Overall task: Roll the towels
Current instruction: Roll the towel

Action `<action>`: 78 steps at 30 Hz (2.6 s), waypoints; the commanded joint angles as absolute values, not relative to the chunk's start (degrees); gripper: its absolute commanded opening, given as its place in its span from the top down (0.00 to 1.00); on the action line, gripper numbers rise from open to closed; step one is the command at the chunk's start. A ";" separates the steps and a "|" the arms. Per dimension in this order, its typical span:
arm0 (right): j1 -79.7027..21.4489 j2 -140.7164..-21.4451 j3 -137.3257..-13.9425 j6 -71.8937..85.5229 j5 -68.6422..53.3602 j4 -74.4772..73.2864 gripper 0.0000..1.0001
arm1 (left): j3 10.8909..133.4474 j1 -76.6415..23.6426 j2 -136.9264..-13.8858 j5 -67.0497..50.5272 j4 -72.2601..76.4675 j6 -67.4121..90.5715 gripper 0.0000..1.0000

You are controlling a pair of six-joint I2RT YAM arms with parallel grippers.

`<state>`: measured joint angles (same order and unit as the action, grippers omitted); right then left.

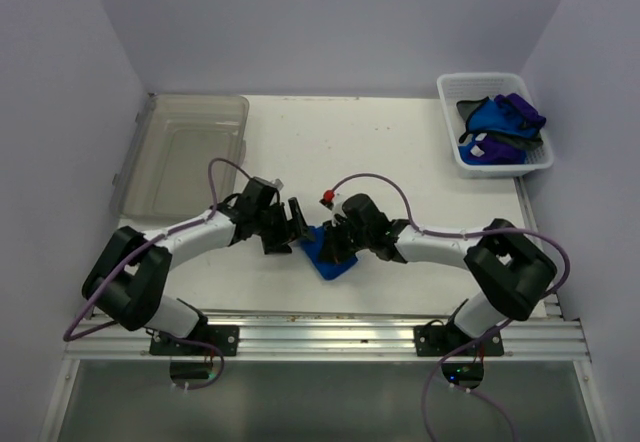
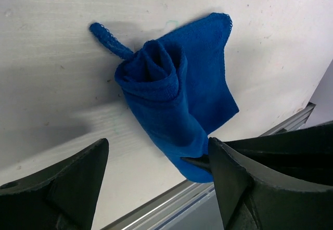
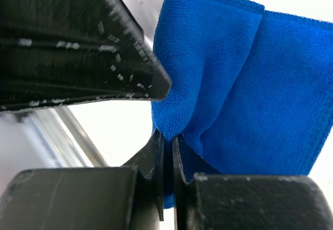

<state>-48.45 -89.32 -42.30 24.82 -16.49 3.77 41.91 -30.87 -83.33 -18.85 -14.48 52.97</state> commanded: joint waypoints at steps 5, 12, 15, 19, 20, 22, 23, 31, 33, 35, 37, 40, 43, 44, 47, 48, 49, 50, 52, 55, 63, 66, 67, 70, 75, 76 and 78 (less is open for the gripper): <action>-41.76 -92.98 -38.59 34.18 -32.69 17.04 1.00 | 40.61 -30.85 -84.99 -21.36 -4.84 53.79 0.19; -37.01 -98.26 -34.46 44.71 -41.04 30.64 1.00 | 39.55 -31.55 -88.41 -21.09 -1.32 54.75 0.21; -35.69 -99.40 -33.84 46.32 -42.54 32.87 1.00 | 39.46 -31.99 -89.56 -20.92 -0.97 54.93 0.22; -35.33 -99.58 -33.75 46.05 -42.89 32.17 1.00 | 39.73 -32.34 -91.14 -20.22 -0.97 55.20 0.31; -35.25 -99.41 -33.75 45.88 -42.98 31.99 1.00 | 39.81 -32.34 -91.58 -20.21 -0.97 55.28 0.42; -35.24 -98.53 -34.10 44.22 -42.37 29.54 1.00 | 40.43 -32.43 -92.63 -20.04 -0.97 55.46 0.52; -35.24 -98.26 -34.10 44.04 -42.19 29.10 1.00 | 40.60 -32.43 -93.07 -20.04 -1.05 55.55 0.63; -35.24 -96.60 -35.15 40.26 -40.27 22.78 0.99 | 42.45 -32.52 -93.43 -20.48 -4.30 57.48 1.00; -35.51 -93.44 -36.12 36.41 -37.20 15.87 0.78 | 43.50 -32.61 -92.73 -19.34 -7.72 58.35 1.00; -36.73 -87.76 -37.17 33.15 -29.74 9.96 0.57 | 43.86 -32.87 -91.59 -18.55 -10.00 59.06 1.00; -40.05 -83.52 -39.37 28.05 -18.19 0.65 0.47 | 44.65 -33.40 -91.14 -18.11 -11.07 59.50 1.00; -44.90 -77.53 -42.62 23.21 -6.46 -8.60 0.41 | 46.05 -34.01 -91.23 -16.62 -14.14 59.68 1.00; -51.31 -75.15 -45.34 20.40 5.86 -13.09 0.41 | 46.84 -34.19 -91.41 -15.47 -16.08 60.29 1.00; -55.16 -74.97 -45.96 19.69 12.24 -13.88 0.41 | 46.93 -34.19 -91.41 -15.38 -16.61 60.47 1.00; -62.19 -75.58 -47.55 16.80 19.23 -14.42 0.44 | 47.28 -34.36 -91.41 -15.38 -17.14 61.35 1.00; -63.53 -75.85 -47.64 15.39 21.68 -13.54 0.44 | 47.46 -34.37 -91.41 -15.38 -17.23 61.70 1.00; -64.59 -76.81 -47.64 14.68 22.67 -13.10 0.45 | 47.55 -34.28 -91.41 -15.47 -17.31 61.79 1.00; -66.77 -77.16 -47.64 13.89 23.02 -12.49 0.46 | 47.72 -34.36 -91.32 -15.38 -17.66 61.79 1.00; -69.24 -78.56 -47.64 11.69 22.77 -10.55 0.46 | 48.34 -34.28 -91.32 -15.38 -18.19 61.79 1.00; -69.52 -80.33 -47.90 10.64 20.40 -8.70 0.47 | 48.69 -34.36 -91.32 -15.47 -18.72 61.79 1.00; -69.61 -87.44 -49.74 9.05 20.48 -6.94 0.47 | 48.87 -34.36 -90.53 -15.56 -19.25 62.58 1.00; -69.61 -89.64 -49.92 9.75 21.44 -6.24 0.45 | 48.87 -34.28 -90.26 -15.64 -19.25 62.67 1.00; -69.61 -90.17 -49.92 9.93 22.05 -6.24 0.44 | 48.87 -34.36 -90.18 -15.56 -19.34 62.67 1.00; -69.61 -92.02 -50.18 10.98 24.69 -6.24 0.43 | 48.87 -34.28 -90.18 -15.73 -19.25 62.75 1.00; -69.61 -95.01 -50.27 14.05 26.98 -6.42 0.46 | 49.13 -34.28 -89.30 -15.64 -19.07 63.19 1.00; -69.61 -95.53 -50.27 14.67 27.42 -6.59 0.47 | 49.04 -34.28 -89.21 -15.64 -18.99 63.28 0.99; -69.61 -95.71 -49.84 16.60 28.39 -6.77 0.58 | 48.87 -34.28 -88.60 -15.82 -18.72 63.37 0.93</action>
